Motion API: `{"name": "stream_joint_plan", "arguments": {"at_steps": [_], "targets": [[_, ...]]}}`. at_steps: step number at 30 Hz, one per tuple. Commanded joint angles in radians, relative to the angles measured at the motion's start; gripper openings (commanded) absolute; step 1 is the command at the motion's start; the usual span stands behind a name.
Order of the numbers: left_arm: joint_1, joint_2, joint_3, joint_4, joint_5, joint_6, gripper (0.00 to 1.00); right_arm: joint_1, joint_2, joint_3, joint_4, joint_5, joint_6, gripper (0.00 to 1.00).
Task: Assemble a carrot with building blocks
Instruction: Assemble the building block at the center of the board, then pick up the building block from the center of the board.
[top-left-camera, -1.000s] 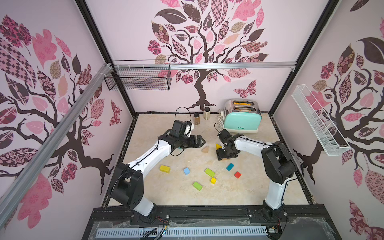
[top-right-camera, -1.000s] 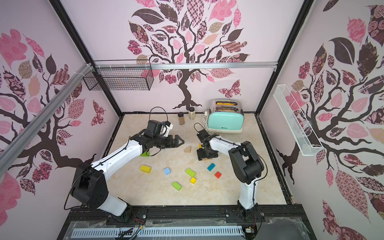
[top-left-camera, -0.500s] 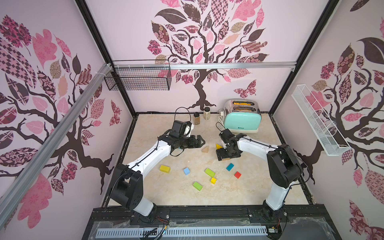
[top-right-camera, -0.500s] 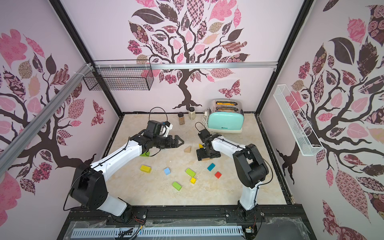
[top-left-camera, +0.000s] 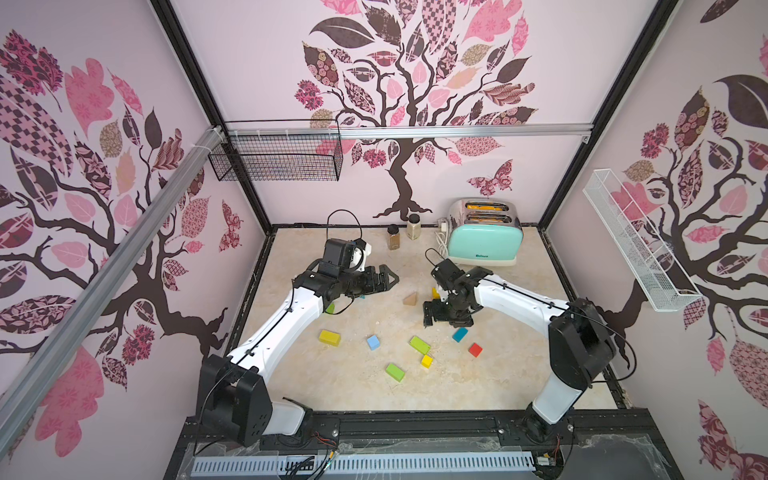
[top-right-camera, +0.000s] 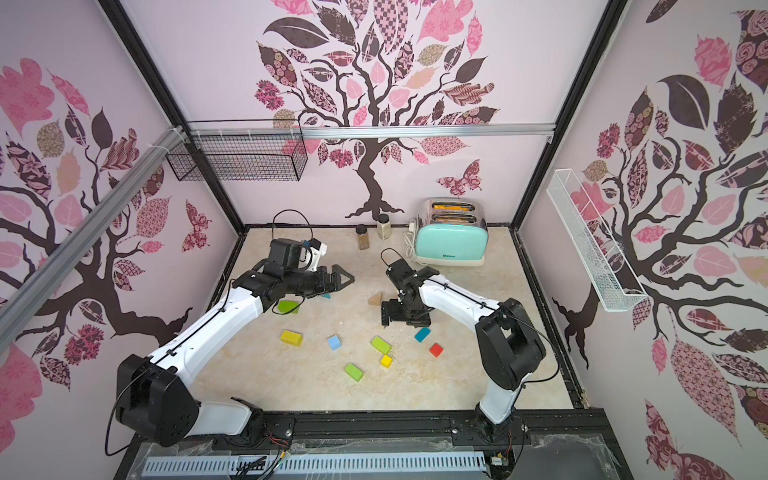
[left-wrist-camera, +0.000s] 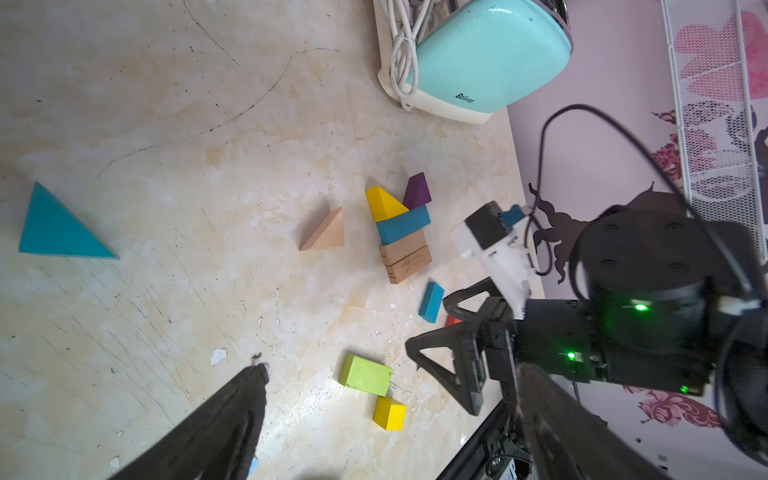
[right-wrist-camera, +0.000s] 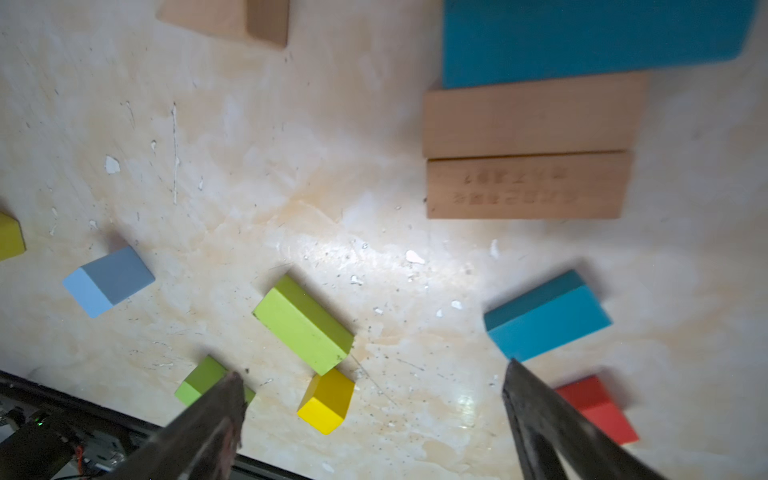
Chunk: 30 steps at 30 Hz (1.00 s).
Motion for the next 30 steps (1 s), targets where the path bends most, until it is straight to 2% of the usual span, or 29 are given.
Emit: {"name": "stream_joint_plan", "arguments": {"at_steps": [1, 6, 16, 26, 30], "targets": [[-0.002, -0.048, -0.003, -0.063, 0.055, 0.009, 0.98, 0.045, 0.034, 0.022, 0.028, -0.063, 0.172, 0.99], [-0.014, -0.121, -0.071, -0.062, 0.044, 0.013, 0.98, 0.079, 0.066, -0.005, 0.059, -0.037, 0.317, 0.99], [-0.051, -0.215, -0.1, -0.115, 0.057, 0.051, 0.98, 0.124, 0.118, 0.026, 0.049, 0.049, 0.555, 0.99], [-0.065, -0.296, -0.164, -0.102, 0.055, 0.038, 0.98, 0.17, 0.188, 0.057, 0.061, 0.05, 0.653, 0.99], [-0.065, -0.308, -0.174, -0.11, 0.049, 0.04, 0.98, 0.19, 0.197, 0.052, 0.074, 0.044, 0.67, 0.94]]}}
